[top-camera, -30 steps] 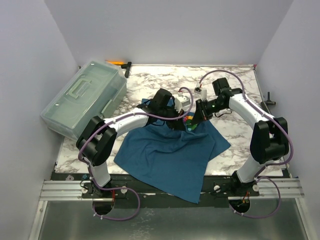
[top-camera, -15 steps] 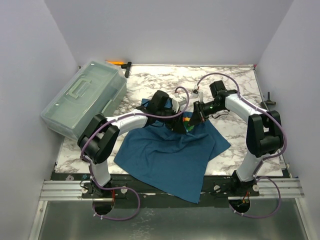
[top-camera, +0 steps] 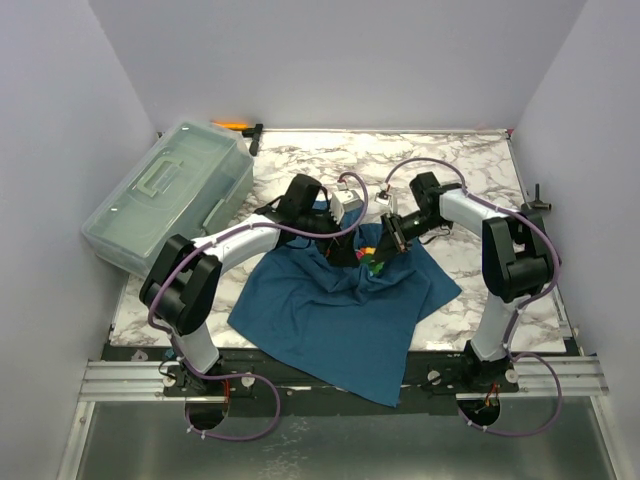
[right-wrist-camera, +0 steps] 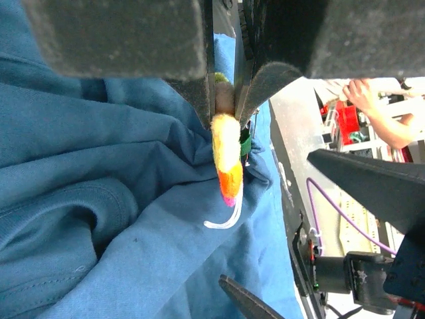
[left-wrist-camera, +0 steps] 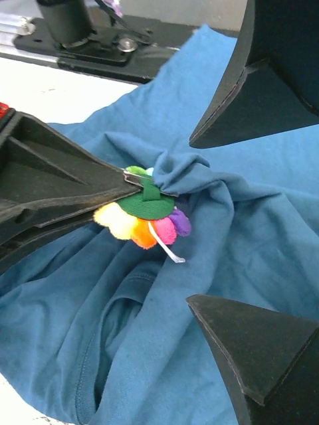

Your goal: Remove the brooch from the garment

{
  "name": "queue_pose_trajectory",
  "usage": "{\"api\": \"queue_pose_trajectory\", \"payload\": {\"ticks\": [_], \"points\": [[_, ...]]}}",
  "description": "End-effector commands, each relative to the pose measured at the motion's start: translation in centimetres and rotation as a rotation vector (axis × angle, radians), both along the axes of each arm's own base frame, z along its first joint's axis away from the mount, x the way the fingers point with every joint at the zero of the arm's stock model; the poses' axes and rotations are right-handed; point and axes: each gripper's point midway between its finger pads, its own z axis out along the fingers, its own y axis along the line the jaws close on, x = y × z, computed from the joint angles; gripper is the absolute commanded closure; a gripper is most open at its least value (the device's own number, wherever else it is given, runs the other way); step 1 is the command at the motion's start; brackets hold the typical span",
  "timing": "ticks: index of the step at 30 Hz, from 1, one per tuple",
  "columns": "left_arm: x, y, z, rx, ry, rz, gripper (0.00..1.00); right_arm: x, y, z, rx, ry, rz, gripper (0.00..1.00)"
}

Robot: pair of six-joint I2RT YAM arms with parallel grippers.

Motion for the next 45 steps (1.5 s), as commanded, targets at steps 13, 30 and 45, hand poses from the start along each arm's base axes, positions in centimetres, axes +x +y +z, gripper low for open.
{"api": "queue_pose_trajectory", "payload": {"ticks": [13,30,45], "points": [[-2.0,-2.4,-1.0,-0.027,-0.065,-0.220,0.15,-1.1,1.3,1.1,0.038,-0.016,0.072,1.00],[-3.2,-3.8,0.8,-0.158,0.071,-0.192,0.96,0.6,1.2,2.4,0.000,-0.152,0.050,0.95],[-1.1,-3.0,5.8,-0.353,0.131,-0.047,1.00,3.7,-0.7,7.2,0.129,-0.393,-0.211,0.39]]}}
